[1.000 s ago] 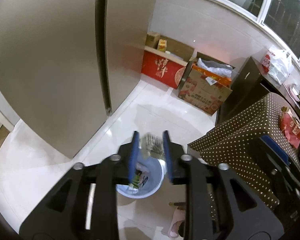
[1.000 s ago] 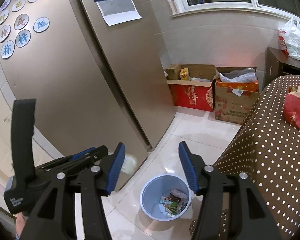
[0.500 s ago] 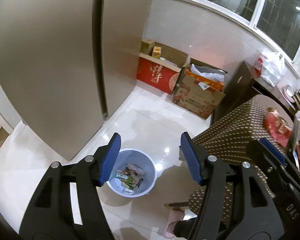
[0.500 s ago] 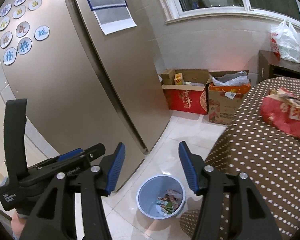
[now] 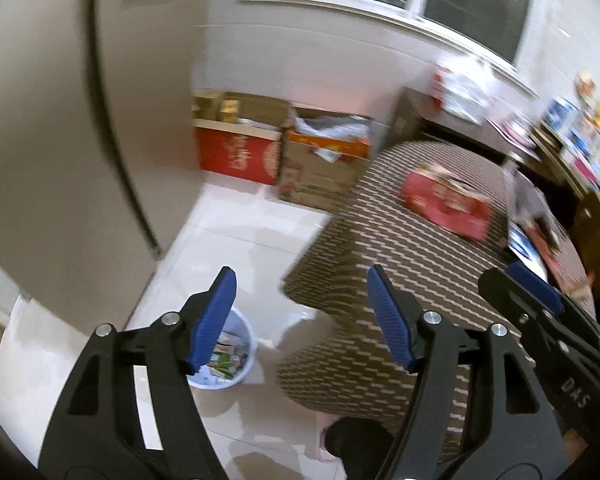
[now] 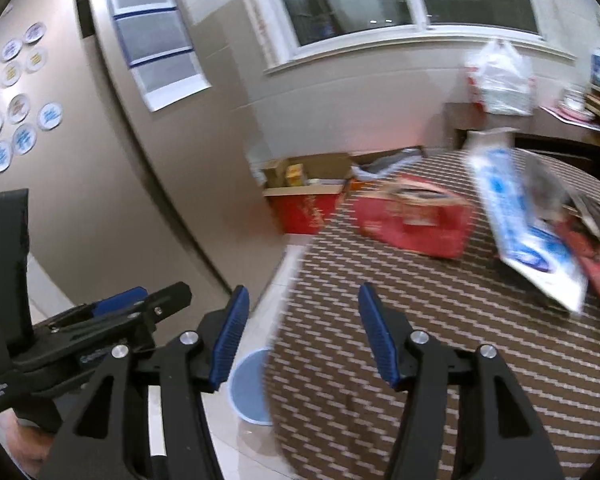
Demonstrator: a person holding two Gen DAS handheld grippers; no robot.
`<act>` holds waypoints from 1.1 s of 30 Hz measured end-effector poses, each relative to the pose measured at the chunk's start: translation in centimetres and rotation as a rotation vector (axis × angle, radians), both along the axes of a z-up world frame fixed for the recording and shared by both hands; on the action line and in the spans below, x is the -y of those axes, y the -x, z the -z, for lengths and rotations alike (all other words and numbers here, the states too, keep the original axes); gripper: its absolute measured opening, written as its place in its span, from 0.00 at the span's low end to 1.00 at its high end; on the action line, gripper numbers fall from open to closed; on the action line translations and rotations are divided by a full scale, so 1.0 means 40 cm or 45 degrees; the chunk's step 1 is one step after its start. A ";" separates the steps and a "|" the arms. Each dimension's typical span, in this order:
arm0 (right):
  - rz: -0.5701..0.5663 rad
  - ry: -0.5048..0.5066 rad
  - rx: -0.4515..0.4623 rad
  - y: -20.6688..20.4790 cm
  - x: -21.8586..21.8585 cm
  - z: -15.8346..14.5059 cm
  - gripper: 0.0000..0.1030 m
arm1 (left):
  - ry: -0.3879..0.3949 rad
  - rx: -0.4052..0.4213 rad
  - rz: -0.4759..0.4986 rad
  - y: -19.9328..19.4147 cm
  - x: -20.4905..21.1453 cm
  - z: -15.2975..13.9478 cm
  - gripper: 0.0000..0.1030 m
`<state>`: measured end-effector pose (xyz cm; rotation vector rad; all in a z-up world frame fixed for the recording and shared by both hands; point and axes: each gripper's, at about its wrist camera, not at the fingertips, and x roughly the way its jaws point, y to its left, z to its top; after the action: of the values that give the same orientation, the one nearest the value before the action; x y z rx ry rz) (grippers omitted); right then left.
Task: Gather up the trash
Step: 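Move both open tools back toward the table, then grasp the dark snack bag with the left tool while the right tool grasps the newspaper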
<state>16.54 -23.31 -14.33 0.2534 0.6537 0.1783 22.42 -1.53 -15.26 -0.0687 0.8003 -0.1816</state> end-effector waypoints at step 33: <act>0.373 0.070 0.022 0.043 0.508 0.000 0.55 | 0.132 -0.240 0.326 -0.159 0.560 0.132 0.40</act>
<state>14.81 -43.62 -14.33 0.2914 0.5961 -0.1177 28.79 -23.94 -20.54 -0.0817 0.9869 -0.4646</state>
